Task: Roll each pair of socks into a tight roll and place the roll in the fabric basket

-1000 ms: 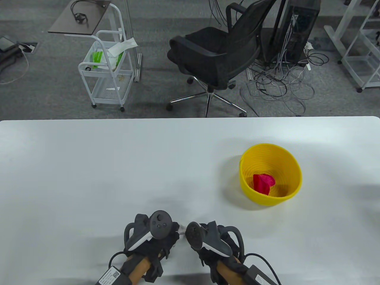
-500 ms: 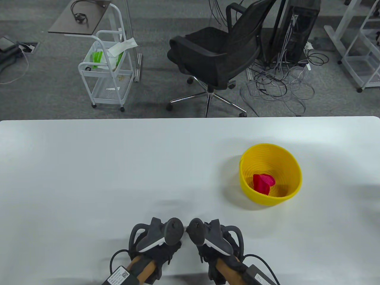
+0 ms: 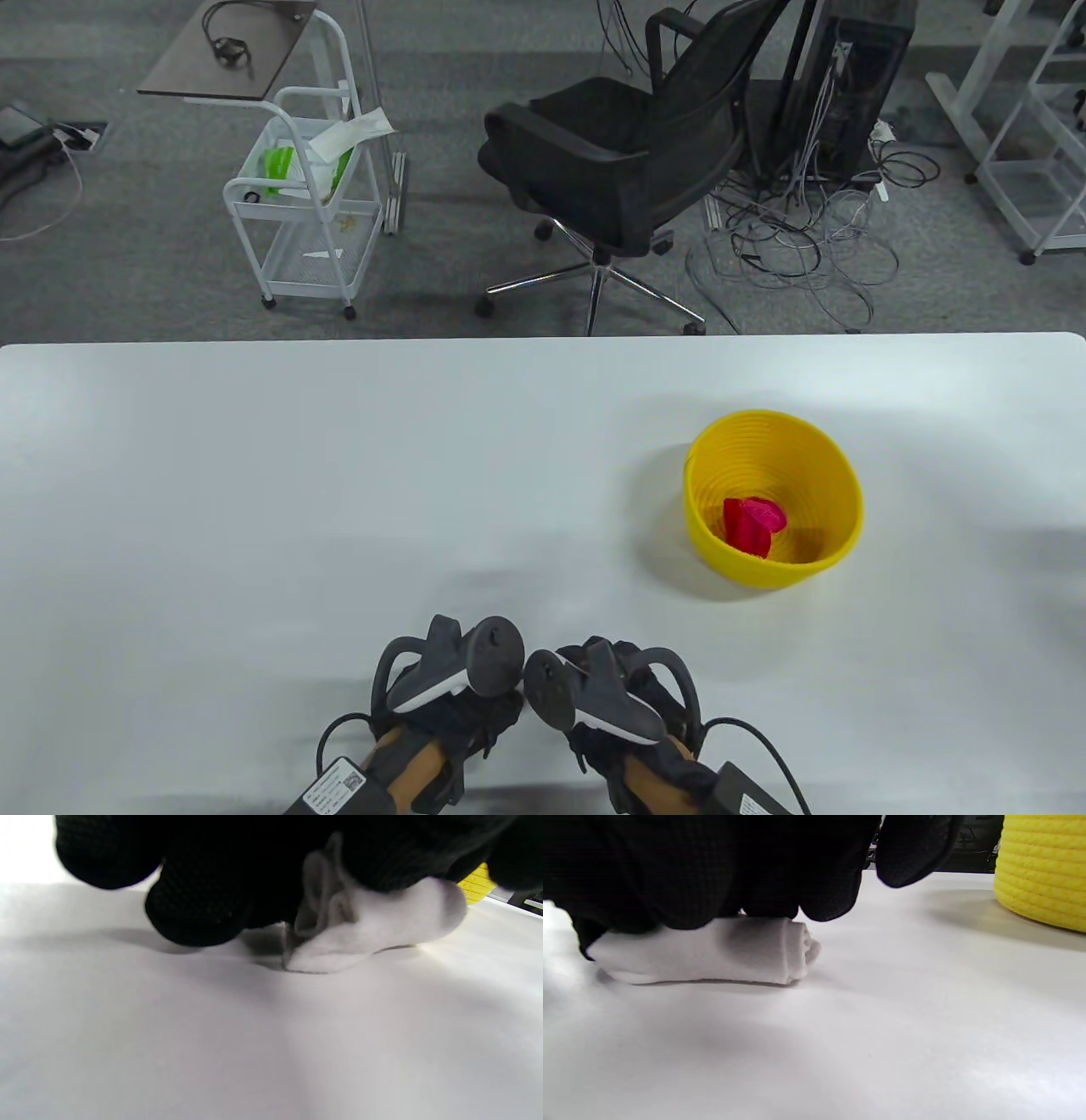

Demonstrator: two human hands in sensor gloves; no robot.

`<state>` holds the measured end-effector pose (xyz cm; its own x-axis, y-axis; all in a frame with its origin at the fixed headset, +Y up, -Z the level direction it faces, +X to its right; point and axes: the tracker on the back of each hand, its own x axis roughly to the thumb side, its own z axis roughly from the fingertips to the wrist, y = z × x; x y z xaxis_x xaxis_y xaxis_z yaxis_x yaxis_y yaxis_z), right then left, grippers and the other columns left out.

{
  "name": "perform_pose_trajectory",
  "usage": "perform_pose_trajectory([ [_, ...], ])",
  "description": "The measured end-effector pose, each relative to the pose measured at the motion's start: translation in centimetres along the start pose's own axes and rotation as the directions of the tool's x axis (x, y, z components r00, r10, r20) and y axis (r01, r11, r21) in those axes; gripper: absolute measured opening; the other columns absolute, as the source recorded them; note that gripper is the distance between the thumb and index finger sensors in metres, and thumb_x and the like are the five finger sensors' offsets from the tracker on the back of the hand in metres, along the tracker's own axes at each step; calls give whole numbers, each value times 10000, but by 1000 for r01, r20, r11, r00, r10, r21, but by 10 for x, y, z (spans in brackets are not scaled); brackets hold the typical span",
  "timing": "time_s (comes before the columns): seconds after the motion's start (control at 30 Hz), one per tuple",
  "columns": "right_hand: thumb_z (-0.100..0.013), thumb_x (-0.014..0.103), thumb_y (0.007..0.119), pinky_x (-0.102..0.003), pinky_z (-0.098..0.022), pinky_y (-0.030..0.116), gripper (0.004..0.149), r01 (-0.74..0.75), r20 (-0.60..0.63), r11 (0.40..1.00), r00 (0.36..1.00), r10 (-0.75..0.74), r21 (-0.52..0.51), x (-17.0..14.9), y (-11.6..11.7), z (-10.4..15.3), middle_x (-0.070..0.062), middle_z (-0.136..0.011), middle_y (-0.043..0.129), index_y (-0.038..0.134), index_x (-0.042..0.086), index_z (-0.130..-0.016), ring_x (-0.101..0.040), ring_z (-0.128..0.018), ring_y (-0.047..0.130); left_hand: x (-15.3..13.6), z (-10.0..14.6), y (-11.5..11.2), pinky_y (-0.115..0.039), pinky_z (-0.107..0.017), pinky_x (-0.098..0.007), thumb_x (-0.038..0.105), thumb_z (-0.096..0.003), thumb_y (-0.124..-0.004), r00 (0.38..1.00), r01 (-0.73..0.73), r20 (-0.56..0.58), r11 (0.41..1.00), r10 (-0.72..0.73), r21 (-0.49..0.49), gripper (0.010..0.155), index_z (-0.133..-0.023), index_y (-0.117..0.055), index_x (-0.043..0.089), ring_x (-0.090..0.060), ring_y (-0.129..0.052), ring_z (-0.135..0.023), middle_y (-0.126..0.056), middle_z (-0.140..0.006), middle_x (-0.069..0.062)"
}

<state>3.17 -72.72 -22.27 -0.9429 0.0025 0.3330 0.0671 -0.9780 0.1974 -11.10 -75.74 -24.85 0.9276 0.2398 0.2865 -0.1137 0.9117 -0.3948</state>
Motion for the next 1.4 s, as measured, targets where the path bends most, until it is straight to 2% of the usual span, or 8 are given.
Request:
perform_pose_trajectory([
  [0.17,-362,455,905,-533,-649,705,497,51,-33,999,998,-50,12,-7,7,-5,118,-951,834,808,396,-846,-189,-877,871,-8,2,2,-810,-402,-462,517,-377,-754,997,-68,-26,997,69,21,549,-812,-906,218,-244,-1027,-459,-981,-689,-61],
  [0.3,-359,455,912,-531,-650,706,523,49,-53,999,997,-48,9,-8,10,-8,114,-962,822,787,397,-863,-187,-873,876,-8,10,13,-781,-453,-470,519,-375,-761,996,-83,-28,991,86,109,575,-871,-847,243,-257,-992,-557,-918,-792,-58],
  [0.47,-377,454,883,-530,-647,706,534,10,-91,1000,996,-9,5,-5,15,-11,109,-980,798,757,381,-891,-192,-870,876,2,18,18,-761,-484,-474,513,-360,-813,999,-34,15,991,32,126,553,-876,-855,321,-253,-959,-624,-863,-865,-49],
  [0.87,-439,464,727,-521,-649,702,507,127,-140,991,983,-119,49,-15,21,-20,100,-1008,761,676,394,-938,-203,-886,855,9,5,2,-765,-480,-467,505,-329,-865,993,119,-9,986,-118,116,635,-906,-807,246,-244,-953,-636,-847,-883,-46],
  [1.0,-419,488,765,-525,-678,675,502,165,-83,986,983,-165,-6,-21,8,-15,131,-1008,769,708,419,-913,-201,-930,810,9,4,2,-794,-448,-457,458,-340,-869,993,120,-2,984,-121,133,583,-872,-853,220,-230,-1000,-569,-904,-829,-66],
  [1.13,-395,461,831,-520,-683,675,424,189,5,974,982,-189,-129,-22,-14,-1,151,-941,846,835,417,-817,-176,-918,819,7,3,3,-798,-439,-458,434,-353,-858,995,95,9,988,-97,123,550,-854,-876,207,-230,-1007,-543,-923,-799,-83],
  [1.27,-381,456,863,-522,-673,685,402,124,67,991,990,-121,-43,-12,-12,5,148,-899,890,874,408,-780,-176,-890,850,7,3,5,-797,-433,-461,429,-363,-846,998,63,25,995,-66,79,529,-839,-895,206,-233,-1010,-528,-935,-782,-86],
  [1.4,-381,456,864,-524,-675,683,418,75,41,997,996,-75,-1,-10,-5,1,153,-920,866,859,410,-796,-177,-899,842,6,3,3,-797,-432,-460,446,-369,-822,999,39,25,998,-40,59,537,-839,-895,198,-234,-1008,-523,-933,-774,-92],
])
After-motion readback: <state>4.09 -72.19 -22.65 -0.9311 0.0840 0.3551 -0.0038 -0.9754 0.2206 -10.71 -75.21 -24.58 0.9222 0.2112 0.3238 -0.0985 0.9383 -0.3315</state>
